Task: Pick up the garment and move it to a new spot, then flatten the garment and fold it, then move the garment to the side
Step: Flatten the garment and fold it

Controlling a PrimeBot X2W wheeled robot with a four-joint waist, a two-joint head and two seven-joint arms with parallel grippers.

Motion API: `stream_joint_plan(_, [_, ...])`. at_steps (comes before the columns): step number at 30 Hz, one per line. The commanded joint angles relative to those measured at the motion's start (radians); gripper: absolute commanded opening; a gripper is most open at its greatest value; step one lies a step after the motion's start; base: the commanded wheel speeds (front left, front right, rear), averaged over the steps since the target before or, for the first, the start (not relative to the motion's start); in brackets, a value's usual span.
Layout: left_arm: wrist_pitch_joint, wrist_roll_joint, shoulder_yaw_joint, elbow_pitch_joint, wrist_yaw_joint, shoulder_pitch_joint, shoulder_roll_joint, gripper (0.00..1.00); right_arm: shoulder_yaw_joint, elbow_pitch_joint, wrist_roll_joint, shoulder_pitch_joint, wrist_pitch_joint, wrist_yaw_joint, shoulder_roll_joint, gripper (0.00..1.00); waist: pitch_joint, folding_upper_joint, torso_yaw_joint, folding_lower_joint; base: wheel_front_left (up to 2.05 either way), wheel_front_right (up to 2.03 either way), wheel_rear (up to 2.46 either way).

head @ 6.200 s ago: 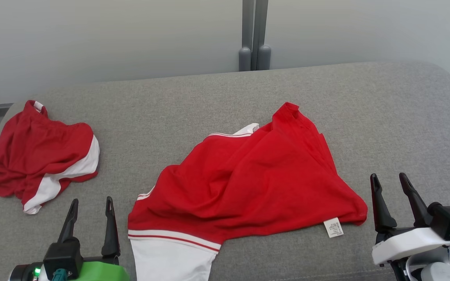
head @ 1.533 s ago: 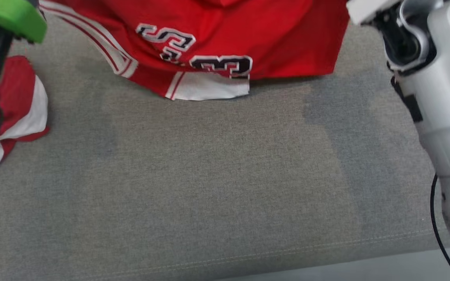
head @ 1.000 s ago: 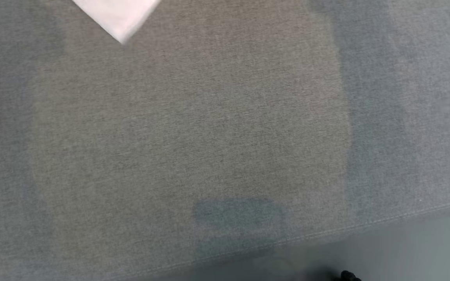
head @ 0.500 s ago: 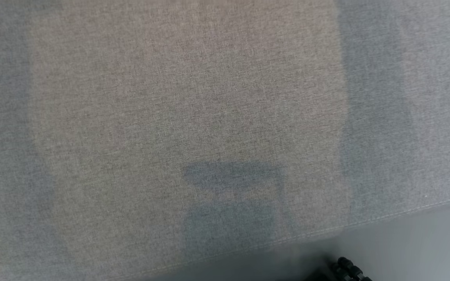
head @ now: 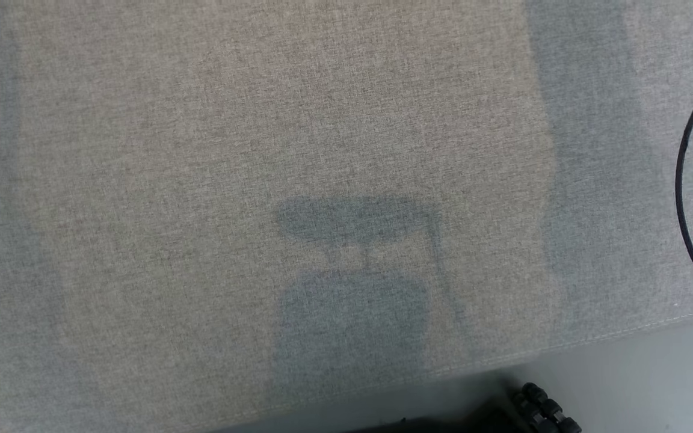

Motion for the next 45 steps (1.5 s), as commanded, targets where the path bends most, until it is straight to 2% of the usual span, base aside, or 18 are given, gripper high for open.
stream_joint_plan(1, [-0.020, -0.018, 0.010, -0.016, -0.001, 0.040, 0.009, 0.00, 0.024, -0.024, 0.014, 0.043, 0.002, 0.000, -0.009, 0.00, -0.016, -0.0001, -0.004, -0.0001, 0.00, 0.00, 0.00])
stream_joint_plan(6, [-0.041, -0.079, 0.016, -0.109, -0.001, 0.221, 0.035, 0.00, 0.099, -0.152, 0.133, 0.220, -0.014, 0.000, -0.062, 0.00, -0.085, -0.0001, -0.008, -0.0001, 0.00, 0.00, 0.00])
stream_joint_plan(9, [-0.053, -0.098, 0.022, -0.177, 0.019, 0.343, 0.067, 0.00, 0.147, -0.216, 0.187, 0.334, -0.026, 0.000, -0.089, 0.00, -0.133, -0.0001, -0.014, -0.0001, 0.00, 0.00, 0.00])
stream_joint_plan(15, [-0.077, -0.181, 0.091, -0.378, 0.105, 0.628, 0.111, 0.00, 0.223, -0.320, 0.262, 0.539, -0.045, 0.000, -0.148, 0.00, -0.219, -0.0001, -0.019, -0.0001, 0.00, 0.00, 0.00])
stream_joint_plan(20, [-0.088, -0.227, 0.149, -0.567, 0.182, 0.884, 0.114, 0.00, 0.259, -0.397, 0.302, 0.697, -0.052, 0.000, -0.205, 0.00, -0.283, -0.0001, -0.004, -0.0001, 0.00, 0.00, 0.00])
stream_joint_plan(25, [-0.091, -0.207, 0.213, -0.713, 0.233, 1.114, 0.082, 0.00, 0.261, -0.474, 0.327, 0.848, -0.053, 0.000, -0.235, 0.00, -0.343, -0.0001, 0.002, -0.0001, 0.00, 0.00, 0.00])
stream_joint_plan(28, [-0.090, -0.190, 0.258, -0.782, 0.246, 1.243, 0.036, 0.00, 0.243, -0.515, 0.340, 0.929, -0.053, 0.000, -0.227, 0.00, -0.376, -0.0001, -0.004, -0.0001, 0.00, 0.00, 0.00])
stream_joint_plan(37, [-0.090, -0.136, 0.334, -0.871, 0.233, 1.516, -0.097, 0.00, 0.226, -0.584, 0.289, 1.094, -0.053, 0.000, -0.255, 0.00, -0.443, -0.0001, 0.002, -0.0001, 0.00, 0.00, 0.00])
stream_joint_plan(45, [-0.090, -0.120, 0.377, -0.868, 0.189, 1.687, -0.225, 0.00, 0.169, -0.640, 0.274, 1.247, -0.053, 0.000, -0.308, 0.00, -0.481, -0.0001, 0.022, -0.0001, 0.00, 0.00, 0.00])
